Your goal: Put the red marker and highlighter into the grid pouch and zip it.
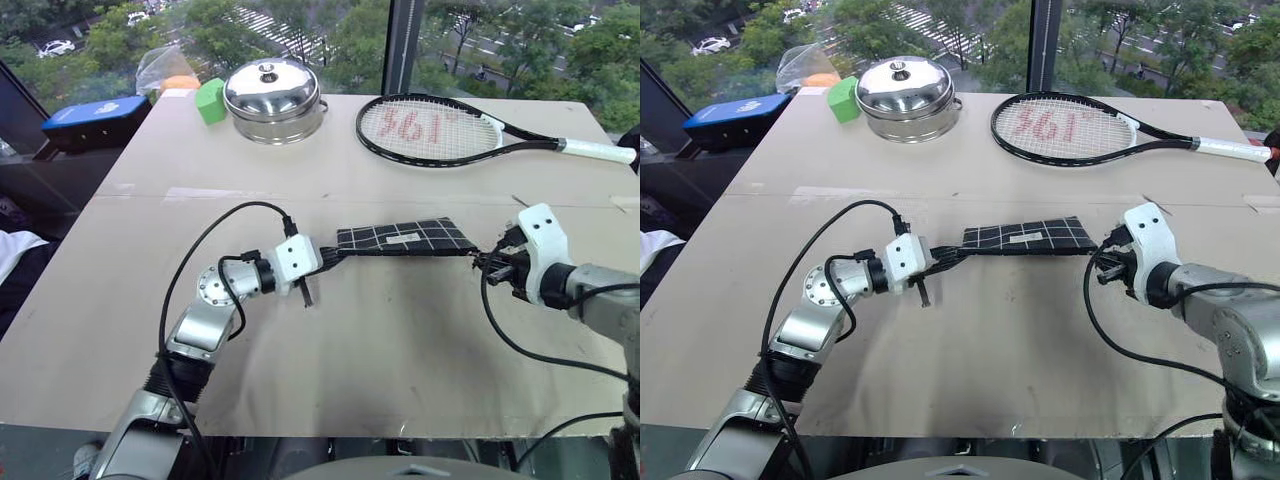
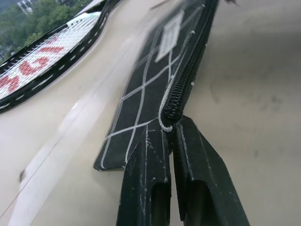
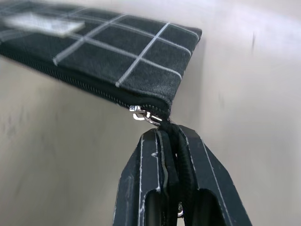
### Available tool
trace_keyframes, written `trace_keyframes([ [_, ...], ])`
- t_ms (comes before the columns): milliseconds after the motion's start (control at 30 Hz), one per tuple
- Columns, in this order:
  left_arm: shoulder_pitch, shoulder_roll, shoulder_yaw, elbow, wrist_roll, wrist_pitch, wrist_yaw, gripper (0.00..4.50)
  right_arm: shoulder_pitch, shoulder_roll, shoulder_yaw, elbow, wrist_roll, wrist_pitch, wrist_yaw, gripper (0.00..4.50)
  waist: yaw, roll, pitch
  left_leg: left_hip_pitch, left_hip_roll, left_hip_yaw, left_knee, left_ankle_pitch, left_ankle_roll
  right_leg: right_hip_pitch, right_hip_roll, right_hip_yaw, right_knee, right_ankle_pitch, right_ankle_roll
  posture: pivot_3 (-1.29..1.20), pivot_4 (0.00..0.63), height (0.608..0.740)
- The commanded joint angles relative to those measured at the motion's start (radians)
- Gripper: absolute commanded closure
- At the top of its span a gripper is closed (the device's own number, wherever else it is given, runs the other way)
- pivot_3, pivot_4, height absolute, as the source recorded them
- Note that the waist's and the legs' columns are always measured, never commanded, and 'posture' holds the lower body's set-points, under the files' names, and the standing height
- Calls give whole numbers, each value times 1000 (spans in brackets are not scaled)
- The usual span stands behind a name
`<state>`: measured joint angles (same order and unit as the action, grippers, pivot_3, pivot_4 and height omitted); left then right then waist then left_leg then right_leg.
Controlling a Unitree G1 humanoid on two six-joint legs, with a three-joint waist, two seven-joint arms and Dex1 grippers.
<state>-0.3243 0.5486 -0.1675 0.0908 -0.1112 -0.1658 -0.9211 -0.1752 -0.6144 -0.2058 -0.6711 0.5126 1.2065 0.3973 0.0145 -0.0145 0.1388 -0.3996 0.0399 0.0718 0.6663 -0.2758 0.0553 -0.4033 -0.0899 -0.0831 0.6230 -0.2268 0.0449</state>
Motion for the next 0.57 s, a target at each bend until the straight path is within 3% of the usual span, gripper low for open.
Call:
trace_keyframes([
  [33, 37, 17, 69, -42, -145, 89, -65, 3170, 172, -176, 68, -17, -171, -366, 144, 3559, 2, 0, 0, -1, 0, 0, 0, 0, 0, 0, -1, 0, -1, 0, 0, 0, 150, 740],
  [100, 97, 64, 124, -100, -259, 230, -110, 2265, 330, -170, -11, -13, -172, -514, 209, 2637, 1, -1, 0, 0, -1, 1, 1, -1, 1, 1, -3, 0, -2, -1, 2, 0, 150, 740],
  [167, 209, 155, 203, -186, -365, 357, -164, 1407, 484, -101, -193, -34, -87, -613, 306, 1773, -4, -6, -2, -1, 0, 1, 1, -1, 1, 1, -2, 0, -2, -2, 3, 0, 150, 740],
  [267, 290, 218, 263, -266, -434, 451, -176, 22, 593, -56, -320, -39, -10, -706, 397, 295, -5, -2, 1, 4, 2, 1, 0, -2, -2, 2, -1, 1, 0, -3, 5, 0, 150, 740],
  [300, 328, 244, 288, -291, -447, 473, -184, 0, 638, -47, -366, -33, 4, -736, 433, 108, -2, 0, 2, 4, 2, 1, 0, -2, -1, 3, -1, 1, 0, -4, 6, 0, 150, 740],
  [400, 442, 301, 372, -352, -479, 526, -199, 0, 769, -14, -500, -17, 36, -836, 538, 108, 2, 2, 1, 5, 2, 0, 2, -3, -3, 2, -3, 1, 0, -7, 3, 0, 150, 740],
  [567, 463, 292, 402, -408, -537, 591, -184, 0, 794, 19, -510, 14, 24, -896, 516, 108, 3, 4, 2, 4, 1, -1, 2, -5, -6, 2, -11, 2, 0, -7, 3, 0, 150, 740],
])
